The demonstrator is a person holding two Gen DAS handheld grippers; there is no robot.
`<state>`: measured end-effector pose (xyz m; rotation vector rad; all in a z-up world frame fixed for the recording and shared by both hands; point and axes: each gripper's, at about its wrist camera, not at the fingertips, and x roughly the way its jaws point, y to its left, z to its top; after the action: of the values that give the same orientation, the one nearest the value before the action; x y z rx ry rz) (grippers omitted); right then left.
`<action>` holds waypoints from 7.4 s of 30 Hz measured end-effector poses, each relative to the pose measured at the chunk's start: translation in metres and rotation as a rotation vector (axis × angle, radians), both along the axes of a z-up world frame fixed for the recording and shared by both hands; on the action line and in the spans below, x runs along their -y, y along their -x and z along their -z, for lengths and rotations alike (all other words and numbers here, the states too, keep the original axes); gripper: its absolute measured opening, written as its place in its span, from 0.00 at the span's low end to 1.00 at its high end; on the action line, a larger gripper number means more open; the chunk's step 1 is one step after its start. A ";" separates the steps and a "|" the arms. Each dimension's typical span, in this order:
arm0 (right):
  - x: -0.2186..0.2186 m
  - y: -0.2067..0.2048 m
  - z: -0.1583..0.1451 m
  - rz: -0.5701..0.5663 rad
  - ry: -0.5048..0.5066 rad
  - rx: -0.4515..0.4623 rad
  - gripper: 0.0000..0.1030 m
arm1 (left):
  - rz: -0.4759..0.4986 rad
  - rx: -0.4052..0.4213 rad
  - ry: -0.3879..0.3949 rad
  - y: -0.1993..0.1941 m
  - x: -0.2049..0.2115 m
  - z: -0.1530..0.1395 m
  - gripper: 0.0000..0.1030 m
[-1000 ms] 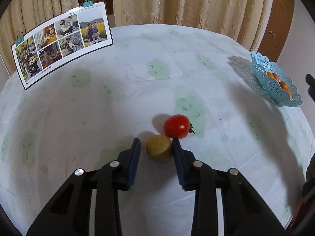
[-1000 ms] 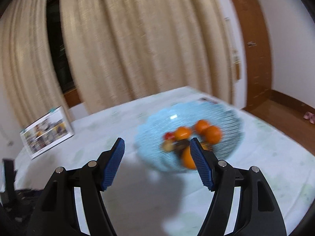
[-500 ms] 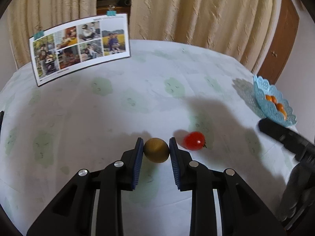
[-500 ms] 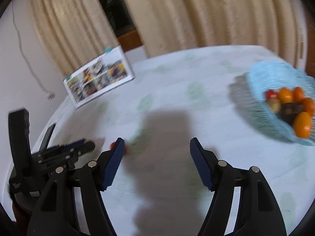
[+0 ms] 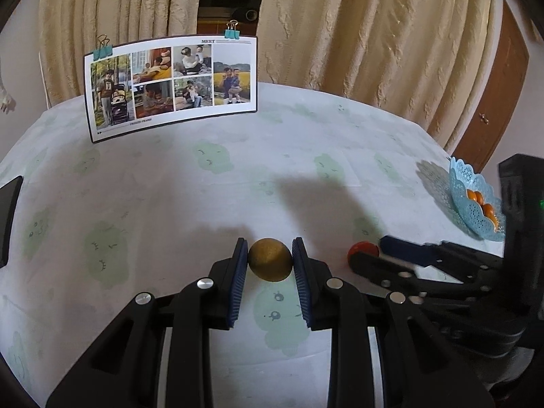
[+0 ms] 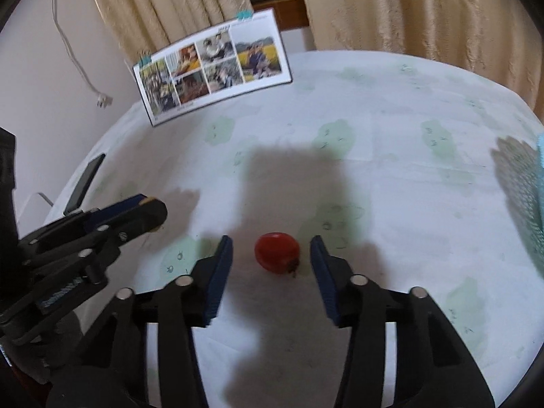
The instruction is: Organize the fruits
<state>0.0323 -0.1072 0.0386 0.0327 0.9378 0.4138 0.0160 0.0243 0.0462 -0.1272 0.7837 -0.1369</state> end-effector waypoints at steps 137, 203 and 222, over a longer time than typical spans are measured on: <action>0.321 0.126 -0.052 1.008 -0.044 0.475 0.64 | 0.588 0.042 -0.170 -0.067 0.300 -0.022 0.24; 0.293 0.119 -0.059 0.853 -0.010 0.505 0.91 | 0.276 0.298 -0.299 -0.043 0.289 -0.061 0.95; 0.290 0.116 -0.060 0.829 0.001 0.493 0.92 | 0.295 0.295 -0.338 -0.037 0.299 -0.054 0.95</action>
<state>-0.0838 -0.3970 0.0982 0.2942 0.3747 -0.3416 0.0528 -0.2751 0.1000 0.3242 0.5168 -0.2928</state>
